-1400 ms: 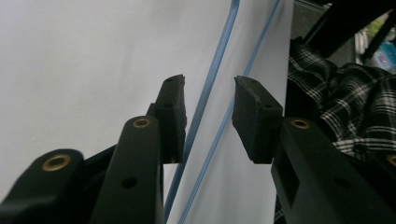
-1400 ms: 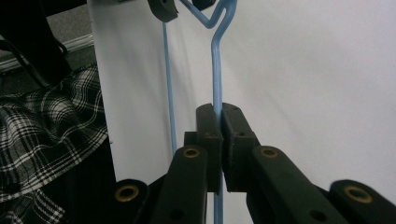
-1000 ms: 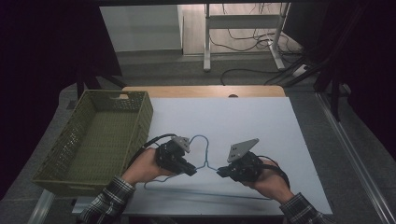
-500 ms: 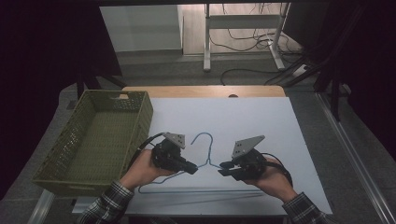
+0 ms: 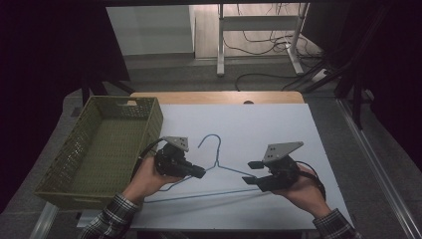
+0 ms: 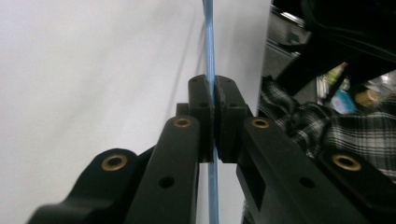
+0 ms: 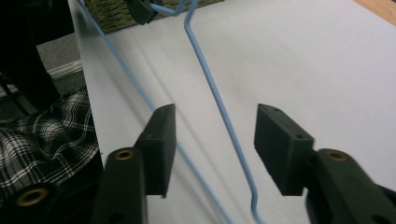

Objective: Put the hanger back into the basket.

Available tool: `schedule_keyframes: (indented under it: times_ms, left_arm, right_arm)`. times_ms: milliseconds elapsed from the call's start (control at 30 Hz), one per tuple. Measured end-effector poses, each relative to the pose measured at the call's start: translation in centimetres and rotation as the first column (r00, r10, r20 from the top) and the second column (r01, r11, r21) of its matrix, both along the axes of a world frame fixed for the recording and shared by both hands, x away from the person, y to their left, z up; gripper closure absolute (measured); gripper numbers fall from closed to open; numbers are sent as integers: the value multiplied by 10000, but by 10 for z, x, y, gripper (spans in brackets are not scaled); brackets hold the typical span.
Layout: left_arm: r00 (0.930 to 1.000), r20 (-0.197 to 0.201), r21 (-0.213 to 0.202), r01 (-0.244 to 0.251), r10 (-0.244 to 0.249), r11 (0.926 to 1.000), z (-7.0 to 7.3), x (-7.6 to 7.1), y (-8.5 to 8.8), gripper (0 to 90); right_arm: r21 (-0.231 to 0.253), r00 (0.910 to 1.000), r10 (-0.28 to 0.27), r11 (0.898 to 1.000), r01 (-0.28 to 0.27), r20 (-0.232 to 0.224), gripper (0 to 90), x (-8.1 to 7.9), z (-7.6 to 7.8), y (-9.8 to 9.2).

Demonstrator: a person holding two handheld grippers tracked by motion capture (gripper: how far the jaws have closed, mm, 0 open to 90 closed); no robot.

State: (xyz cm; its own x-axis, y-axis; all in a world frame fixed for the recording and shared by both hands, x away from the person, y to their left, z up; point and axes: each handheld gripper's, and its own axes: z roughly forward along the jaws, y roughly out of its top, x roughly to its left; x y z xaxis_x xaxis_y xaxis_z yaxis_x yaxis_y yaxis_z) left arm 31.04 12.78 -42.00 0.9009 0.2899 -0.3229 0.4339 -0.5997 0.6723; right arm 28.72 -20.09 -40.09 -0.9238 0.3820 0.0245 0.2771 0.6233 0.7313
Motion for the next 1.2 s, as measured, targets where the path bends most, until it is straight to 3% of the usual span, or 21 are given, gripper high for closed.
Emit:
schedule_keyframes:
  times_ms: [267,400,533,667,833,867,1067,1200]
  left_arm:
    - [9958,317,-262,-848,856,9961,9,2,10,874]
    - [9857,509,-564,-1579,1608,9858,17,4,19,875]
    - [9756,966,-699,-1911,1973,9791,26,3,28,875]
    - [9665,1075,-921,-2239,2333,9702,36,4,39,874]
    - [9413,1398,-1117,-2933,3072,9495,47,5,59,874]
    - [9330,1510,-1168,-3114,3268,9431,48,5,64,874]
    - [9004,1670,-1387,-3820,4018,9137,58,4,90,875]
    - [8741,1871,-1453,-4267,4483,8927,63,3,107,874]
  right_arm:
    - [191,9980,-604,9980,607,-185,307,-3,0,-12]
    - [418,9967,-779,9960,788,-218,240,-6,-4,-17]
    - [635,9937,-1048,9922,1072,-399,160,-9,-10,-20]
    - [764,9891,-1385,9869,1421,-505,87,-11,-15,-21]
    - [684,9849,-1646,9834,1681,-539,43,-17,-21,-23]
    - [658,9839,-1700,9826,1734,-548,42,-18,-23,-24]
    - [676,9799,-1852,9794,1902,-747,36,-24,-30,-30]
    - [713,9758,-2036,9752,2094,-799,35,-28,-34,-35]
